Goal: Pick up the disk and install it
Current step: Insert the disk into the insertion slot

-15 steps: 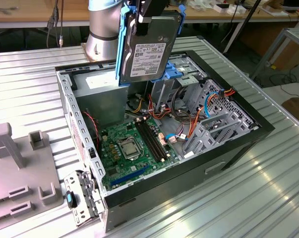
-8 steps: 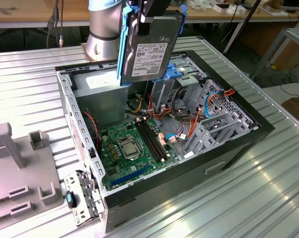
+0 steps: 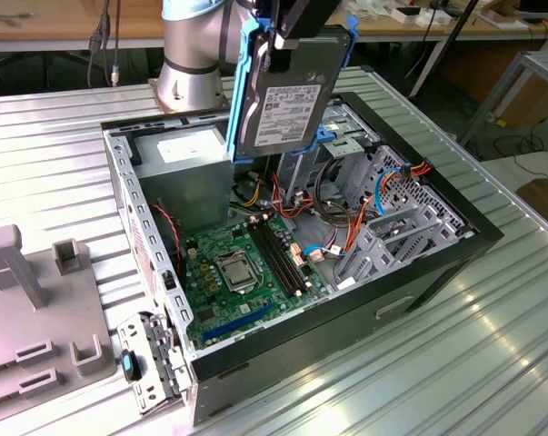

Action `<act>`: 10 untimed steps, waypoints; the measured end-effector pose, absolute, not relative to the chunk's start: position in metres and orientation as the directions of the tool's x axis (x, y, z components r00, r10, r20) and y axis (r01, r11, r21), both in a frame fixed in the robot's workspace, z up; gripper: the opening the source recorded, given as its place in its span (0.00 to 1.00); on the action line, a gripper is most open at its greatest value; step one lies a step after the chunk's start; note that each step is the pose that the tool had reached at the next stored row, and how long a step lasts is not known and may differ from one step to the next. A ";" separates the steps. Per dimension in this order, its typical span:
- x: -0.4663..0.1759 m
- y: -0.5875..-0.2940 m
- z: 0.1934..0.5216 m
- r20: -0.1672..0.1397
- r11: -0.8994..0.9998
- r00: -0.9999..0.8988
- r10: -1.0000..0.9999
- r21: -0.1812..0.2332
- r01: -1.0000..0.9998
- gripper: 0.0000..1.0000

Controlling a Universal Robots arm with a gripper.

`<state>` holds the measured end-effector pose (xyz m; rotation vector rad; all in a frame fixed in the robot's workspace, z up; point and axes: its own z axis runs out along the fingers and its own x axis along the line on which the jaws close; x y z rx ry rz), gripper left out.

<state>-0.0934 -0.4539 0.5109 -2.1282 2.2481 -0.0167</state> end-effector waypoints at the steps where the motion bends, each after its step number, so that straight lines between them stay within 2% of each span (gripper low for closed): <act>1: -0.093 -0.458 0.511 -0.026 0.055 -0.054 -0.998 -0.039 -0.998 0.37; 10: -0.093 -0.488 0.510 -0.030 0.055 -0.054 -0.998 -0.039 -0.998 0.37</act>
